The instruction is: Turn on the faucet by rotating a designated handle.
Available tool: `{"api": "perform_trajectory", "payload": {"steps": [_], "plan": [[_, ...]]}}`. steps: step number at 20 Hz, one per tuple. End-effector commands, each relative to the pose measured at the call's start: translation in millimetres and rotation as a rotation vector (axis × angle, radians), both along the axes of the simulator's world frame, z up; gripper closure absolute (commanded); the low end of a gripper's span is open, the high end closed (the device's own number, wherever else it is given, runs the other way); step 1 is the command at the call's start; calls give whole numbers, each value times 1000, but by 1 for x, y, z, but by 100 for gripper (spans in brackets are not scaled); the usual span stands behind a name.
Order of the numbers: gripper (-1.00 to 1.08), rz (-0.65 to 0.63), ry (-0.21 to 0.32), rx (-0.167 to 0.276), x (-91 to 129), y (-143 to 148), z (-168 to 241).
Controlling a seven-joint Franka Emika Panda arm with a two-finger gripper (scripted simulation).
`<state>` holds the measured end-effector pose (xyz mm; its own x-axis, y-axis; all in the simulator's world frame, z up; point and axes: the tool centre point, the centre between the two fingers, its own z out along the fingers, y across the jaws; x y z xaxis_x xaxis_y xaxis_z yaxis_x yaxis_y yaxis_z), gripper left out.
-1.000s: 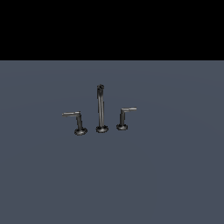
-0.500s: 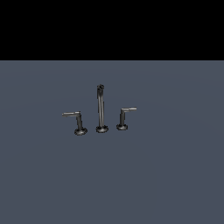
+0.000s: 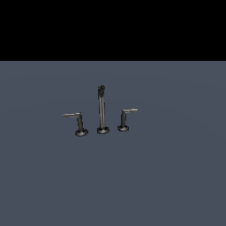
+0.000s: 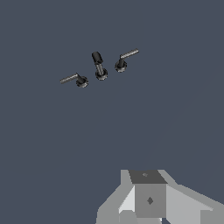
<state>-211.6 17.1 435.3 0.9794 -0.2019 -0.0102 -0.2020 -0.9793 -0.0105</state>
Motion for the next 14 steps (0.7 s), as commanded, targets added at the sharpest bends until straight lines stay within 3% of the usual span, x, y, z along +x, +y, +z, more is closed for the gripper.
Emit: {"api": "perform_trajectory", "payload": {"steps": [1,14], "plan": [[108,-54,0,0,13,4,-16],[108,-362,1,-1,95,12,-109]]}}
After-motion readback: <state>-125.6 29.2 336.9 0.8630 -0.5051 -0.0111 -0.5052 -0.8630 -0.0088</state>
